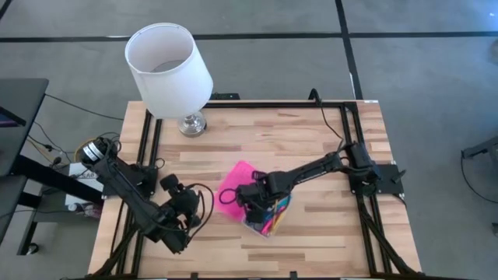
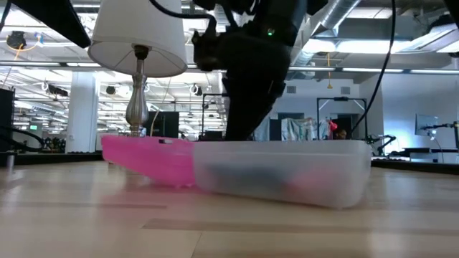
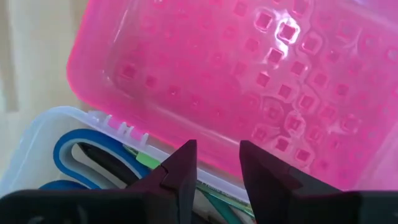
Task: Pick & place school supplies into a supply box
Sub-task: Close the pink supply box
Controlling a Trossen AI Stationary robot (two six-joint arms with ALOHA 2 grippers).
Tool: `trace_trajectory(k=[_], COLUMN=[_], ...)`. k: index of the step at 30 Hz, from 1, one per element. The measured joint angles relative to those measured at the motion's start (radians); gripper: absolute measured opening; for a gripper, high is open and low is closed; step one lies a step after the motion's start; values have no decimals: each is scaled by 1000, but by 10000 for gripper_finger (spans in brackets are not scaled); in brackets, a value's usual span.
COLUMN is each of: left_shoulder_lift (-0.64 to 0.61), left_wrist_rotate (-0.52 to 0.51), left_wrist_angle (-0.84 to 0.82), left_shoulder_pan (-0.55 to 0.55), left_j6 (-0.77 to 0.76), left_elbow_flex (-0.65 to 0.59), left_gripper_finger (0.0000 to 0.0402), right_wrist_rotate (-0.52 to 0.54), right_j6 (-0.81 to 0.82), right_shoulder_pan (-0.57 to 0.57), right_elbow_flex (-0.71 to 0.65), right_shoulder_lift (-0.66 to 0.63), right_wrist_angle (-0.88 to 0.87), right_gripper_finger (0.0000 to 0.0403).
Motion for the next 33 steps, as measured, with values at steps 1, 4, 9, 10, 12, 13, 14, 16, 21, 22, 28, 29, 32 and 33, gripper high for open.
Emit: trace_trajectory(k=[1,4,9,10,12,13,14,16,21,22,28,29,32,33], left_shoulder_lift=[0,0,-1,-5,-22,-34,-46,-75,-160,-178,-272,-287,-324,-337], left_wrist_rotate=[-2,-9,-63,-76,-84,-89,-91,-94,-104,-100,0,22,91,124], left_wrist_angle=[-6,-36,-77,-70,-44,-19,11,91,317,370,649,686,794,823], left_shoulder_pan=[4,13,18,18,19,19,19,18,19,27,114,130,193,221], left_j6=[0,-7,-37,-40,-48,-49,-49,-30,141,188,439,484,622,676], left_elbow_flex=[0,0,-8,-20,-49,-68,-88,-136,-263,-292,-446,-467,-520,-535], left_gripper_finger=[168,168,168,168,168,168,168,168,168,168,168,168,168,168], right_wrist_rotate=[0,0,41,58,90,105,116,132,148,155,227,250,306,318], right_j6=[-13,-41,-25,-24,-22,-21,-22,-28,-15,-4,113,139,239,279], right_shoulder_pan=[8,27,42,42,42,43,44,46,65,75,173,194,256,277], right_elbow_flex=[0,-1,-4,-4,-4,-3,-3,-3,0,0,-1,-1,-1,-1], right_shoulder_lift=[0,2,-14,-28,-58,-74,-89,-116,-183,-192,-230,-231,-231,-231], right_wrist_angle=[4,17,59,70,80,85,85,87,52,30,-91,-114,-180,-202], right_gripper_finger=[118,118,118,118,118,118,118,118,118,118,118,118,118,118])
